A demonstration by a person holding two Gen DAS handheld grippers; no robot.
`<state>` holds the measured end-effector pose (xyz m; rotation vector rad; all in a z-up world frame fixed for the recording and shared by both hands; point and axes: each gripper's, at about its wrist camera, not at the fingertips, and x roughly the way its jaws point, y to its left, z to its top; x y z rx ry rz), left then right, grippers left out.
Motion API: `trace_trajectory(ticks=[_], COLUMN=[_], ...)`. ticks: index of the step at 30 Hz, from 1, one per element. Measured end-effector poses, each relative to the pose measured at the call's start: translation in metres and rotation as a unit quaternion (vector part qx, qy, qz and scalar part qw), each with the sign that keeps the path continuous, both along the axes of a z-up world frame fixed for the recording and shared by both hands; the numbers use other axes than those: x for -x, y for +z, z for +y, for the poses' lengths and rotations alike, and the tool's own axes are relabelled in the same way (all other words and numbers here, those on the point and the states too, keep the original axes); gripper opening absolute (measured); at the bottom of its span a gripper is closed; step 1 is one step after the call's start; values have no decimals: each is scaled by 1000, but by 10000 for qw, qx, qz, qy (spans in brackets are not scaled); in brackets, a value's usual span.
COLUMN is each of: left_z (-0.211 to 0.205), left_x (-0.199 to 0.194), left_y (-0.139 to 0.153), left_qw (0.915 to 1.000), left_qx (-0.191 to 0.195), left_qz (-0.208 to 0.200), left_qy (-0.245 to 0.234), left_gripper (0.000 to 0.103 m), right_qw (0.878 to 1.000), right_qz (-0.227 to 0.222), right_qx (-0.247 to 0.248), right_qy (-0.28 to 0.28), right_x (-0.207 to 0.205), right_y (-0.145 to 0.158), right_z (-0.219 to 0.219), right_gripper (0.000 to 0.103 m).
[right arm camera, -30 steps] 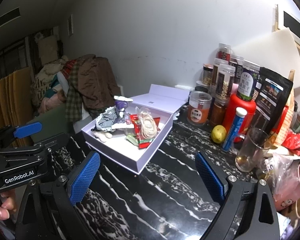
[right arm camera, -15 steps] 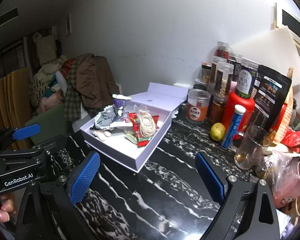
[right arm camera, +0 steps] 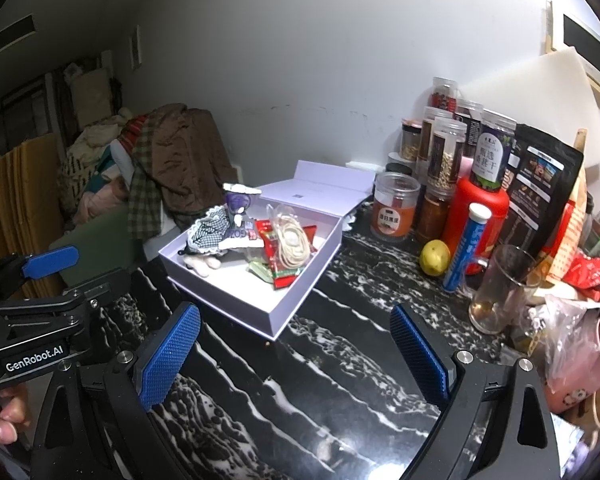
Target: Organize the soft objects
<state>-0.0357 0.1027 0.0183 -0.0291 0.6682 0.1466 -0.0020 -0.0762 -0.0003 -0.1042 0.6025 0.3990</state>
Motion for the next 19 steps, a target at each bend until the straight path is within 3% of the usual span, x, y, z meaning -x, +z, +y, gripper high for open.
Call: trace_trajectory(ticks=[19], left_z=[3], left_x=[-3], left_y=[-6], left_qw=[10000], left_qx=[-19], left_qz=[26], left_qy=[30], left_gripper=[76], right_qw=[9999], right_qz=[115], right_qx=[-16], right_qy=[-35], right_x=[-3], right_y=[-7], right_z=[-2], right_gripper=[97])
